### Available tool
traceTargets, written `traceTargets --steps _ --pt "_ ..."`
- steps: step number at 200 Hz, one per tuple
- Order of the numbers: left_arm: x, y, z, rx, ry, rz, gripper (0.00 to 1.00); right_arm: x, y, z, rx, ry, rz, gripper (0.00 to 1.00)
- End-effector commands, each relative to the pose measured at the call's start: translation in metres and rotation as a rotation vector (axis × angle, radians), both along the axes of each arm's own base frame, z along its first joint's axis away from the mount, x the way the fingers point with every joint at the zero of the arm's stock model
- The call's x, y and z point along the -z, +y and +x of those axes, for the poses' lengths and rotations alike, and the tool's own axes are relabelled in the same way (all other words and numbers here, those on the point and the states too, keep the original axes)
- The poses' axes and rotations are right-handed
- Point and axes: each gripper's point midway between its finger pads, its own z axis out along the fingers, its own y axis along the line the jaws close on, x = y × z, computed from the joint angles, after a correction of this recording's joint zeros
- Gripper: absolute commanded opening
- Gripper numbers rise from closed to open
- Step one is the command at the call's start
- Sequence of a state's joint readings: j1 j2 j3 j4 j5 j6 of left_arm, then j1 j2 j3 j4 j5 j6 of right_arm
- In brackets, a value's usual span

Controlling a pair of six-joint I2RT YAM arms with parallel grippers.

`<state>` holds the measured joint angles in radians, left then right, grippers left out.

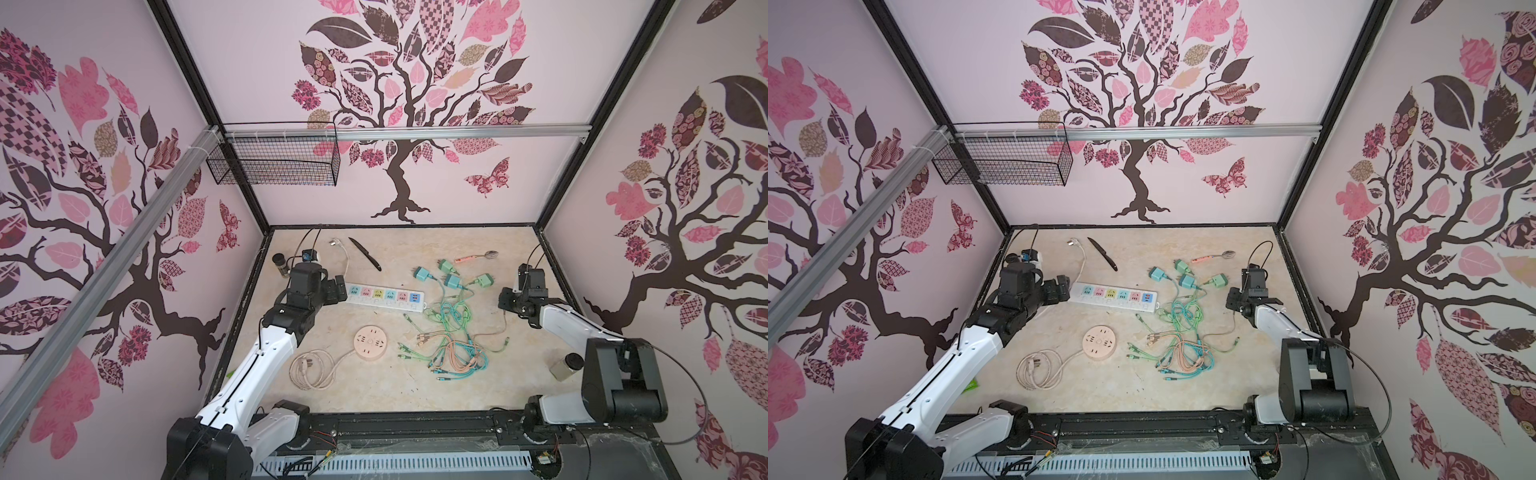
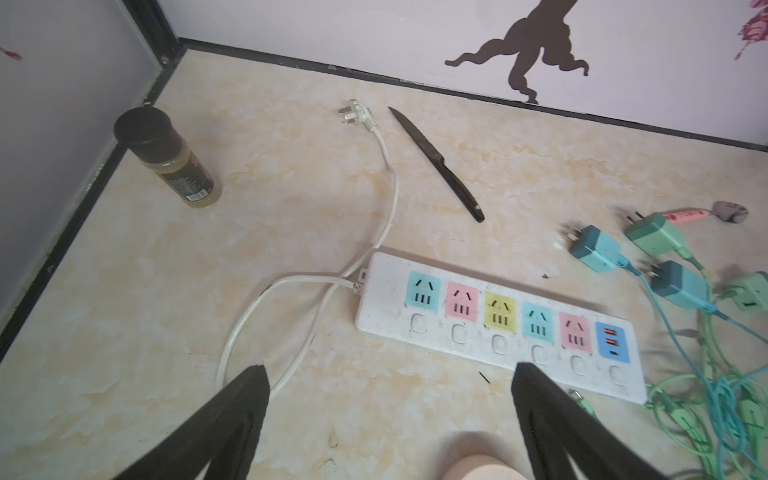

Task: Insert plugs into power strip
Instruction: Pick up the plug from the middle-right of the table.

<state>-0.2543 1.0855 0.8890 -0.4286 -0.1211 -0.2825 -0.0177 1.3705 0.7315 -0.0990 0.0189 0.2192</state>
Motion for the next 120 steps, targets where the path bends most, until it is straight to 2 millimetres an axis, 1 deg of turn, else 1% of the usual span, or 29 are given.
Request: traceTargets --steps 1,18,37,56,71,93,104,120 --pt "-0.022 -0.023 -0.01 0.113 0.016 -0.083 0.96 -0.062 0.021 0.011 -0.104 -0.177 0.03 0.32" --pt "-0.031 -0.038 -0.018 0.202 0.039 -0.125 0.96 -0.09 0.04 0.007 -0.191 -0.269 0.013 0.31" --pt "-0.041 -0.054 -0.03 0.302 0.064 -0.17 0.96 -0.117 0.07 0.0 -0.3 -0.353 -0.037 0.32" --pt "-0.052 -0.071 -0.042 0.398 0.083 -0.23 0.96 -0.139 0.1 -0.01 -0.419 -0.425 -0.032 0.32" --pt "-0.062 -0.087 -0.052 0.483 0.093 -0.301 0.95 -0.152 0.115 -0.018 -0.493 -0.464 -0.02 0.32" --pt "-0.079 -0.107 -0.067 0.593 0.088 -0.422 0.94 -0.164 0.127 -0.029 -0.571 -0.516 0.0 0.32" --pt "-0.087 -0.113 -0.072 0.632 0.079 -0.473 0.94 -0.169 0.134 -0.034 -0.61 -0.539 0.019 0.32" --pt "-0.092 -0.122 -0.08 0.682 0.085 -0.538 0.93 -0.175 0.144 -0.041 -0.662 -0.575 0.043 0.32"
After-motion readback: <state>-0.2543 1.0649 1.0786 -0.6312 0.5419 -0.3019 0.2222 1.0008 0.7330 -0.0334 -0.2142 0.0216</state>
